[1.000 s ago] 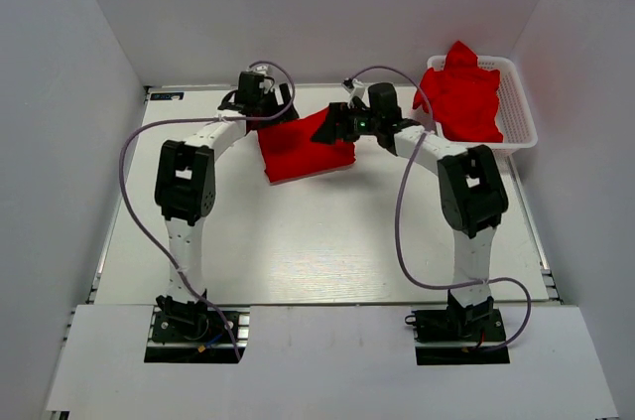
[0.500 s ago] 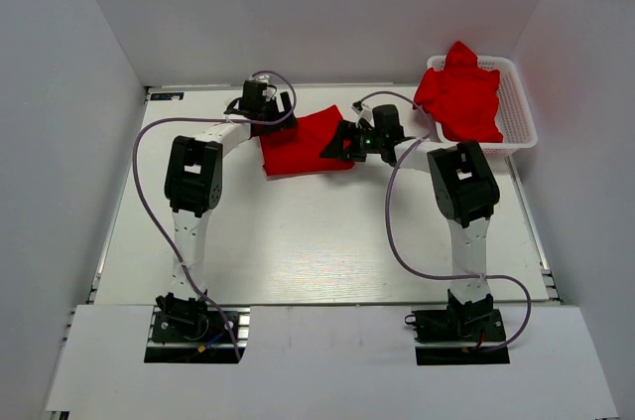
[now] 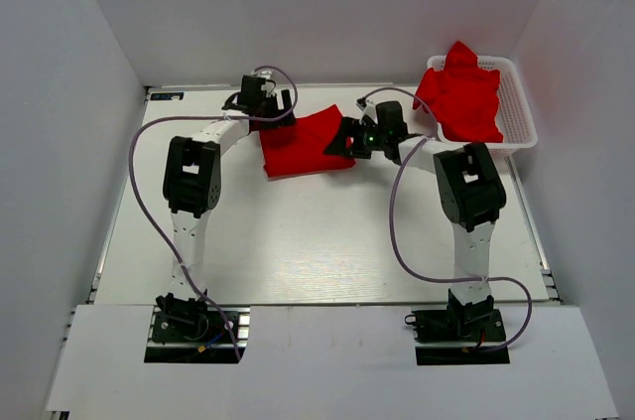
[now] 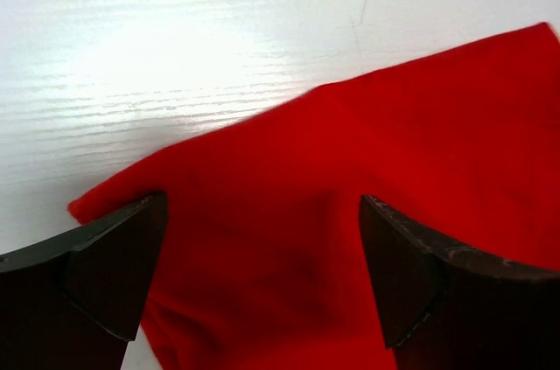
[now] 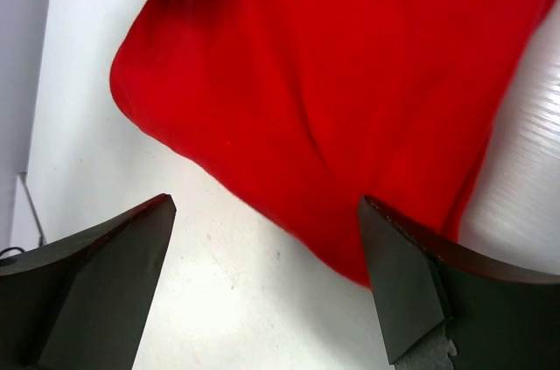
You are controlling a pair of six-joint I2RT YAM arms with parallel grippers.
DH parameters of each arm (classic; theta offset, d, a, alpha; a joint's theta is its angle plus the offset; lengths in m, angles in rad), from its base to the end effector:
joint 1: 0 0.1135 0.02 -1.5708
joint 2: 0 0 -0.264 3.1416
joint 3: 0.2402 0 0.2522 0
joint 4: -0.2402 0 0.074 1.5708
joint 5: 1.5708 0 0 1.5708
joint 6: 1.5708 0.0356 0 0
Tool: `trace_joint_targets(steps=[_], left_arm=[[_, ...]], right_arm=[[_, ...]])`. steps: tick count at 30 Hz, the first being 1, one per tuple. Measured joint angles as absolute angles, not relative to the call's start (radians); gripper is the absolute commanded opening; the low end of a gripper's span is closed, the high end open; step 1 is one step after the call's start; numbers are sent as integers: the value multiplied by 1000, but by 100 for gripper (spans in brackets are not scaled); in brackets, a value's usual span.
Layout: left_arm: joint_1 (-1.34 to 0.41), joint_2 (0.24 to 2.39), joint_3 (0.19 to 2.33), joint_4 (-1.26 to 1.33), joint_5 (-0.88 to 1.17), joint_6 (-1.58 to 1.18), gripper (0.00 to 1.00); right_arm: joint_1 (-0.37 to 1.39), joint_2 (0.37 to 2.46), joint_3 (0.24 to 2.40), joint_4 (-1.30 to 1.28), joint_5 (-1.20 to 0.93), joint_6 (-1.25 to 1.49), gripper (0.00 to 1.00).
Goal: Fold and stack the t-shirts
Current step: Smooth out wrinkles on the folded tshirt
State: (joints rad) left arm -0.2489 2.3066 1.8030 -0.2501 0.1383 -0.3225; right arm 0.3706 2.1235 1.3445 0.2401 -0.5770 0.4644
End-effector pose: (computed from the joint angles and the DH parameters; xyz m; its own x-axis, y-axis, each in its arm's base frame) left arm 0.5031 -0.1329 0.1688 -0.7373 -0.1365 -0.6617 0.1136 0.9404 -0.3206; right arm 0.4256 0.1862 0.1555 -0.7591 0.1078 -0.6420 -0.4473 0.6301 0.6347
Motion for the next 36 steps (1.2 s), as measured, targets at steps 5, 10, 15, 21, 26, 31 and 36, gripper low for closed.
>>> trace_joint_targets(steps=[5,10,15,21,26,31,36], left_arm=[[-249,2243,1824,-308,148,-257,100],[-253,2072,1702,-271,252,-224,100],[-267,1912,1478,-150,433,-206,100],[-293,1909,1265,-47,569,-188,100],[-304,1910,1129,-17,588,-176,100],[-304,1910,1088,1,587,-163,100],[-303,1910,1085,8,583,-157,100]], right_arm=[[366,1998,1342,150,-526,422,91],[366,1912,1358,149,-525,408,91],[366,1986,1487,110,-539,408,91],[367,2194,1724,72,-554,415,91],[366,2345,1843,55,-553,439,91],[366,2422,1837,60,-528,469,91],[365,2423,1854,44,-500,471,91]])
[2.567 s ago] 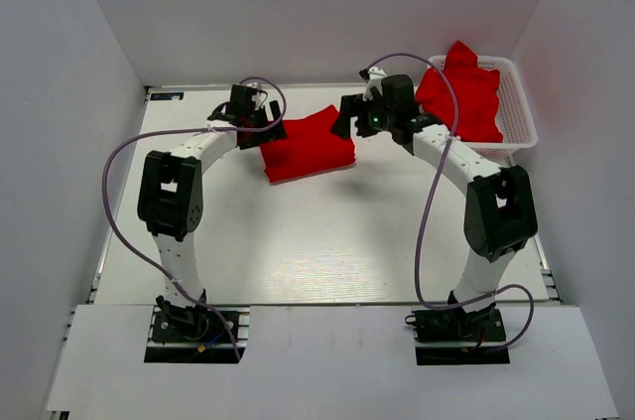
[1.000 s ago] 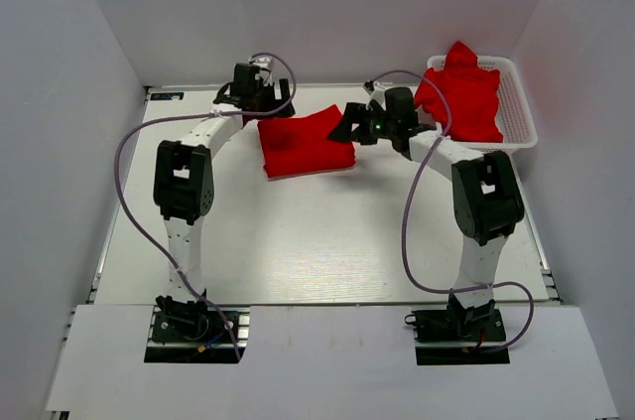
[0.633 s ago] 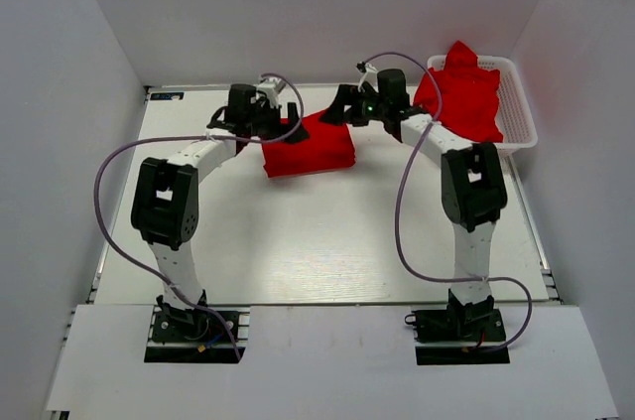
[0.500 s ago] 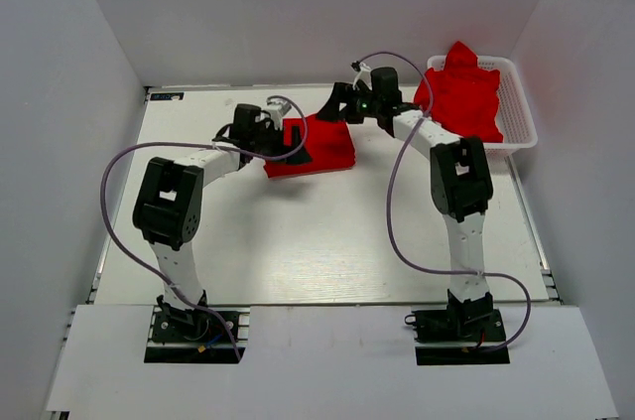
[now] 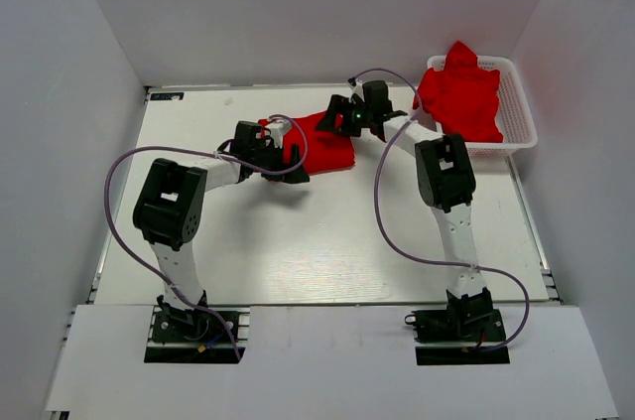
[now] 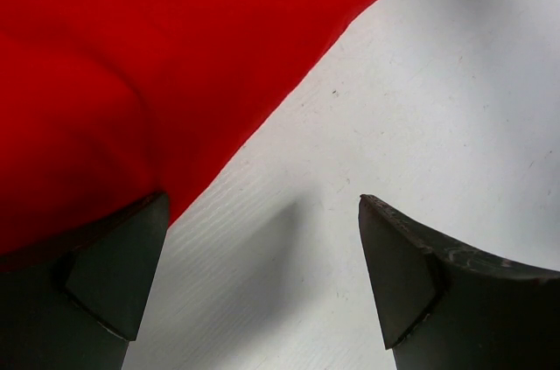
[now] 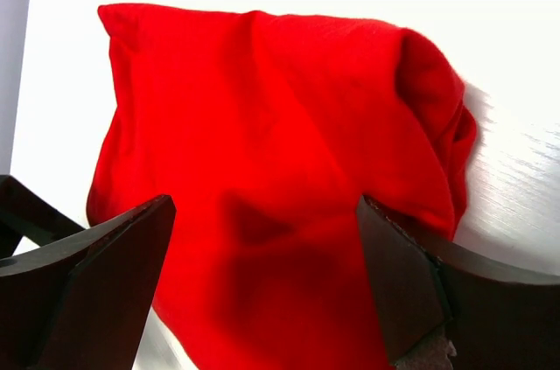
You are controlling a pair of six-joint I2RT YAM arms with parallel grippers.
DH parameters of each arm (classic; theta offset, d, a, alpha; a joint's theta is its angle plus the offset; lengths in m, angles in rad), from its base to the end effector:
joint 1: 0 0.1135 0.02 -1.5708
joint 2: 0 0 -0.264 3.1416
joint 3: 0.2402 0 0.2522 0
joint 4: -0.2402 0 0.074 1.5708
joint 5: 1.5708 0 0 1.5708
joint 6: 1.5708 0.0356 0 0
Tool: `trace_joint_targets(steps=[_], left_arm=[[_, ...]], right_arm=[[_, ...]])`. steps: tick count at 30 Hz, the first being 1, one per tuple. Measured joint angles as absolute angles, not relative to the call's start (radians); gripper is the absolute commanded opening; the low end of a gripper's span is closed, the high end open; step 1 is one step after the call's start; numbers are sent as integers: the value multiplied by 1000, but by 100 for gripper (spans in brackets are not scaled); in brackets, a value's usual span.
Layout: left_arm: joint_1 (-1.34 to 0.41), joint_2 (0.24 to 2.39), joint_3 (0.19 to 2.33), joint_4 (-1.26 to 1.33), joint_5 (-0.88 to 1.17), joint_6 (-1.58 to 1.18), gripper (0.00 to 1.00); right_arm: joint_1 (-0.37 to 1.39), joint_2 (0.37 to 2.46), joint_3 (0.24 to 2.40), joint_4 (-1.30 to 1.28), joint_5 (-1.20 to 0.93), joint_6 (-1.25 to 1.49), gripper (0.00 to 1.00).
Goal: Fold and stack the t-shirts
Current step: Smooth out wrinkles on the folded tshirt, then put the neatly folded tshirt into the corner of the board with the left arm
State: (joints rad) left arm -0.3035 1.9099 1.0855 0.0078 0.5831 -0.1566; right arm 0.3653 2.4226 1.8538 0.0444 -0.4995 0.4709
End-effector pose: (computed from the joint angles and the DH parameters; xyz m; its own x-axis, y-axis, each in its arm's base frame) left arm 0.3656 -0.1350 0.1478 -0.7820 0.1085 -0.6137 0.4933 0.7095 -0.5032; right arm 0.5062 0.2119 0.1533 -0.7347 0.1454 -0.6626 -0.4124 0.6798 0.6064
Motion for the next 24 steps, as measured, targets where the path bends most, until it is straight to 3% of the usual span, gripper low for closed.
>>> trace_joint_targets(steps=[8,17,24], left_arm=[[-300,1871,1199,-153,476,-152,100],[-279,1687,1363,-318,221,-208,100],[-261,1855,1499,-437,77,-255,98]], right_arm=[[367,2368,1872,-60,-444,404,91],[366,1813,1527,-27,-302,336,91],[366,1565,1246,4,-136,330,91]])
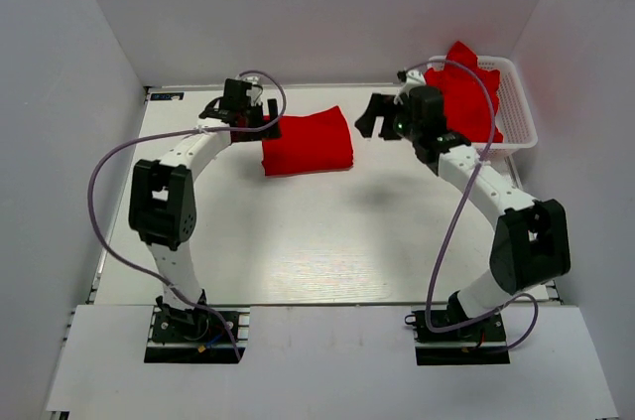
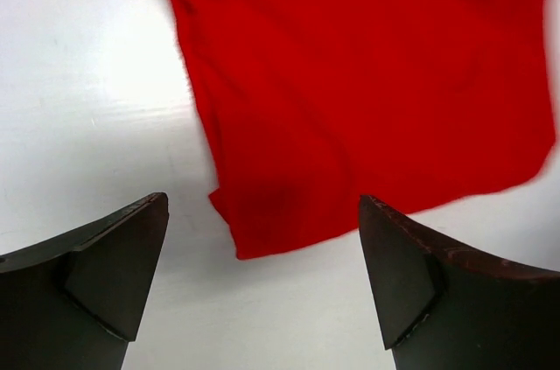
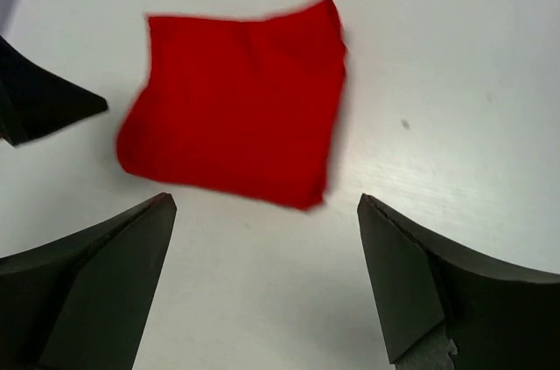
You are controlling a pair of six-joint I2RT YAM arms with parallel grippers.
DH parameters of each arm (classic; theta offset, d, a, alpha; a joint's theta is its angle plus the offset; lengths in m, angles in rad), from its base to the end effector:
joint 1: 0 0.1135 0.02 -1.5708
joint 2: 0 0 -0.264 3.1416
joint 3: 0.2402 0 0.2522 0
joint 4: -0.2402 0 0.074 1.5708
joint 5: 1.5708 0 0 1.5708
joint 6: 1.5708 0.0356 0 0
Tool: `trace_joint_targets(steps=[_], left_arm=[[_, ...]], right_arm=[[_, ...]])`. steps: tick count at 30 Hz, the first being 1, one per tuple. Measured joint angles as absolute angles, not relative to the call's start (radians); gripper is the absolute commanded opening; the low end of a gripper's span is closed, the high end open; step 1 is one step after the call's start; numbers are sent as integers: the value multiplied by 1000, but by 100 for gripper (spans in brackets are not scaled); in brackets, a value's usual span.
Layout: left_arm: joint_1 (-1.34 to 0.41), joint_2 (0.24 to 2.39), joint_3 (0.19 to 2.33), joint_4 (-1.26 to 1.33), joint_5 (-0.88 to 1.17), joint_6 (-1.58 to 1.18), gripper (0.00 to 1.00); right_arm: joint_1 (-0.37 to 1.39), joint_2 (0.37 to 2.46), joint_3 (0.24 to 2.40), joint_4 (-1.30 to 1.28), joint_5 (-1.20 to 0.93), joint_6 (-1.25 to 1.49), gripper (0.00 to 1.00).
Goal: Fold and stack the t-shirts
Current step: Put the neatly folded tshirt into the corner of the board with the left arm
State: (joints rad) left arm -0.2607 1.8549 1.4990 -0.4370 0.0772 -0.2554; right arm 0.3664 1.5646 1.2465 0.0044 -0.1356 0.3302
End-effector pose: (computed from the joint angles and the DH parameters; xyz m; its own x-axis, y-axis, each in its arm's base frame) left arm 0.4064 -0.1113 0.2598 -0.7441 -0.0622 -0.6651 0.1254 0.9650 -0.2305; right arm 0.3472 0.1384 0.3241 -0.4265 0.1804 -0.8863 -0.3559 0.8673 0.3479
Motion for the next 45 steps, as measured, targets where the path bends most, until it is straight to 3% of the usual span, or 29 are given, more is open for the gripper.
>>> trace_joint_targets(steps=[6,11,12,19,28,45], left_arm=[[-255,2038,1509,-435,28,-281,83],[-255,2151,1579,-420,7,-297,63],[-255,2159,1589,-406,7,-299,49],[-255,2183,1600,-376,0,-316,0],[-228,2202,1713,-456,-118,-244,0],[14,2310,2036,-485,-289,90,0]], right_arm=[[366,1463,949,13,-11,360,91],[366,1411,881,-7,51,369,91],[366,1401,877,-7,60,371,91],[366,1373,868,-8,101,383,91],[366,1366,868,-37,158,373,91],[365,1494,979,-74,185,355,91]])
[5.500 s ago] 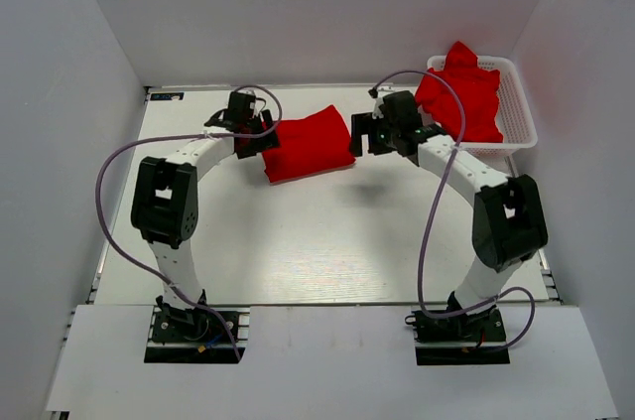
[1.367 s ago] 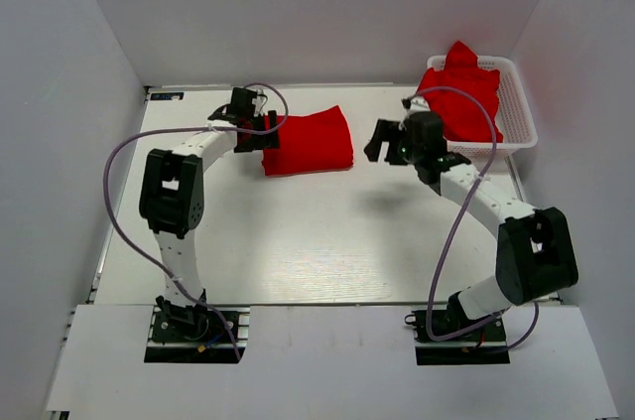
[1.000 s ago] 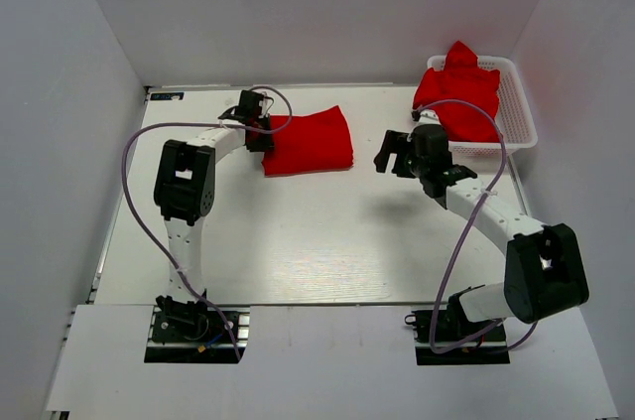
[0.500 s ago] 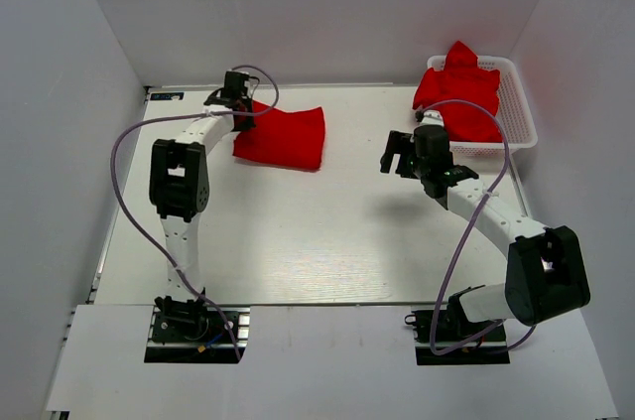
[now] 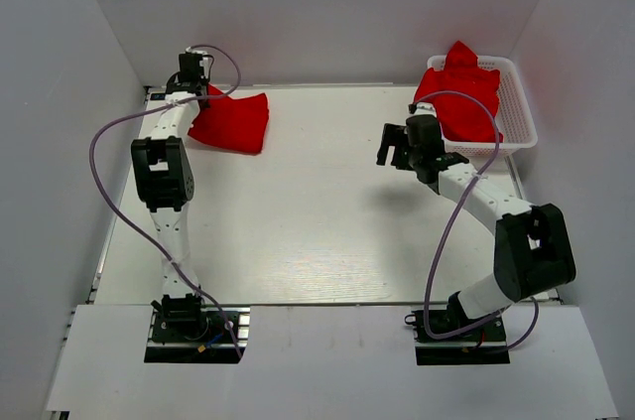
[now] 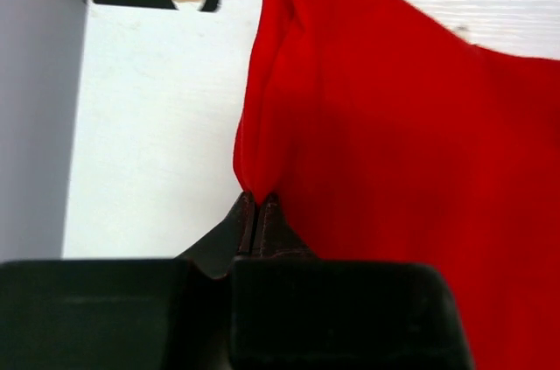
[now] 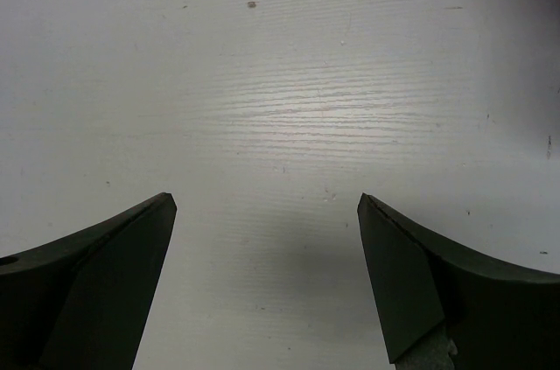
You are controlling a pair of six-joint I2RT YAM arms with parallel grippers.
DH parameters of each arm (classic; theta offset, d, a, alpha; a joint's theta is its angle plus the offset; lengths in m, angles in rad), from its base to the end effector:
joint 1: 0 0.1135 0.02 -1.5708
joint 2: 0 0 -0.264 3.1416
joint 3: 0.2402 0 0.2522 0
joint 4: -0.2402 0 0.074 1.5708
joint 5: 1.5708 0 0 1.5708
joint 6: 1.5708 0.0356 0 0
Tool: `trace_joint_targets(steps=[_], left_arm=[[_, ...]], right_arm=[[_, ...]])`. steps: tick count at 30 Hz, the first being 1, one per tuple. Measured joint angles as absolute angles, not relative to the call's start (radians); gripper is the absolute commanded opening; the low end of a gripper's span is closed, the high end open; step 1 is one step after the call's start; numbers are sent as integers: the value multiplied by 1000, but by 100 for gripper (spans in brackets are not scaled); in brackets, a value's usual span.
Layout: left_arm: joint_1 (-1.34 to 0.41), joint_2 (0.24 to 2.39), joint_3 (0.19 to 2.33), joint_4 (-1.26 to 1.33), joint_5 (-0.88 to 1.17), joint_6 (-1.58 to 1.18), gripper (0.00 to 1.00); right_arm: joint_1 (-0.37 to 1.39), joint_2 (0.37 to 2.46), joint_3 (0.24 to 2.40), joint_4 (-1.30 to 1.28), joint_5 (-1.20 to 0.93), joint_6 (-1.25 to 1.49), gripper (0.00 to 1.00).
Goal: Fold and stack the t-shirts
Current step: Put the neatly folded tshirt into the corner of the board with the left arm
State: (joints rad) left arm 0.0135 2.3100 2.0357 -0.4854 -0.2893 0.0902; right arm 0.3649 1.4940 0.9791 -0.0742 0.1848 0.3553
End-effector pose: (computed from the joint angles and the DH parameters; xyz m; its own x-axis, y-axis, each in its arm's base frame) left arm 0.5281 0.0173 0.2255 -0.7056 0.0768 -0.7044 -0.1568 0.9525 0.2610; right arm 0.3135 0.1128 0.2478 -0.5590 0.1525 -0.8150 -0.0145 0.9810 0.1935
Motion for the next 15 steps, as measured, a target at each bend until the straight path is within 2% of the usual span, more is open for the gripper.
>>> trace_joint_targets(steps=[15], left_arm=[[114,2486,2221,-406,-359,252,0]], right_arm=[[365,1593,1078,-114,189,358,91]])
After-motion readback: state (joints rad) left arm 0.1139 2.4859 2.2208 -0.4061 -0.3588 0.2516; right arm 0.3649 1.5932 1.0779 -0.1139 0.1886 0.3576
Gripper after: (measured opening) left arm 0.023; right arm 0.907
